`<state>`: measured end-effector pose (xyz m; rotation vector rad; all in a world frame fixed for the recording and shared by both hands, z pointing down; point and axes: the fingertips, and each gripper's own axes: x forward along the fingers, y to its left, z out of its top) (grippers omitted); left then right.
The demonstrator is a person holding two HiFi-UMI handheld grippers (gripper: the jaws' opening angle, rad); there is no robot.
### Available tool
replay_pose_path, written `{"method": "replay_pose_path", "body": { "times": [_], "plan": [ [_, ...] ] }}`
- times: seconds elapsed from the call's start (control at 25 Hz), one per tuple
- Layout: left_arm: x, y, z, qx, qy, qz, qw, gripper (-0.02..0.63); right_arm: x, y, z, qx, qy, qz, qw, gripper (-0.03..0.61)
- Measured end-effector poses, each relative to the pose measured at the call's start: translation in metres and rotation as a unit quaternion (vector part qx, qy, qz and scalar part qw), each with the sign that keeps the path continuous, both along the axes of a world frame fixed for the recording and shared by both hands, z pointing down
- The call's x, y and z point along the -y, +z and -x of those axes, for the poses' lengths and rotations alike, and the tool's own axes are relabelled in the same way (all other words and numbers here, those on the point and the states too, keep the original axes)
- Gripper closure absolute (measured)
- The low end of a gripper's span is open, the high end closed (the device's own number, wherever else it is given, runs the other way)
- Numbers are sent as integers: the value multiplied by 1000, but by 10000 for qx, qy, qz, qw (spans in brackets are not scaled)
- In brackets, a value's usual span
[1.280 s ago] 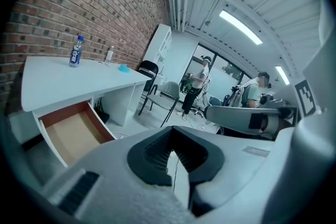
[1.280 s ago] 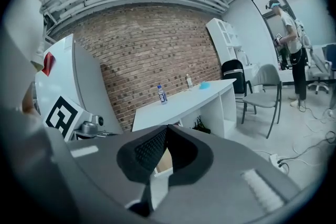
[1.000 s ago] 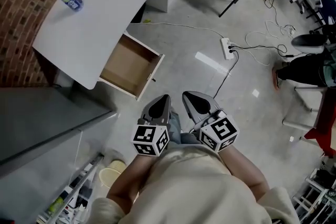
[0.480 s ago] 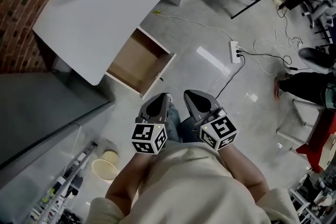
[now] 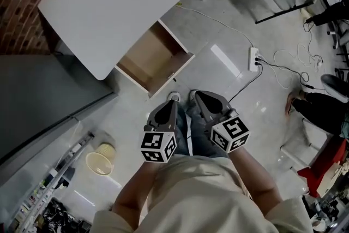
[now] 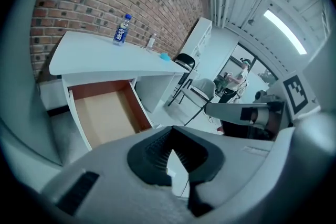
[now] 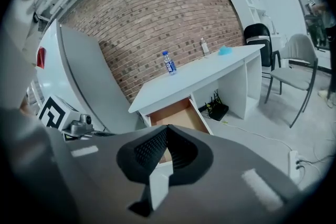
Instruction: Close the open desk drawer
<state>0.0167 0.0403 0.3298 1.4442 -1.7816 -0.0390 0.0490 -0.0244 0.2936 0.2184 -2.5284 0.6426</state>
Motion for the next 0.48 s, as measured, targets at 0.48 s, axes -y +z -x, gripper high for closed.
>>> {"method": "replay_pose_path", "body": {
  "times": [0.48],
  "plan": [
    [10, 87, -10, -323, -1041, 358, 9934, 614, 18, 86, 15, -177, -768, 573, 9952, 577]
  ]
}}
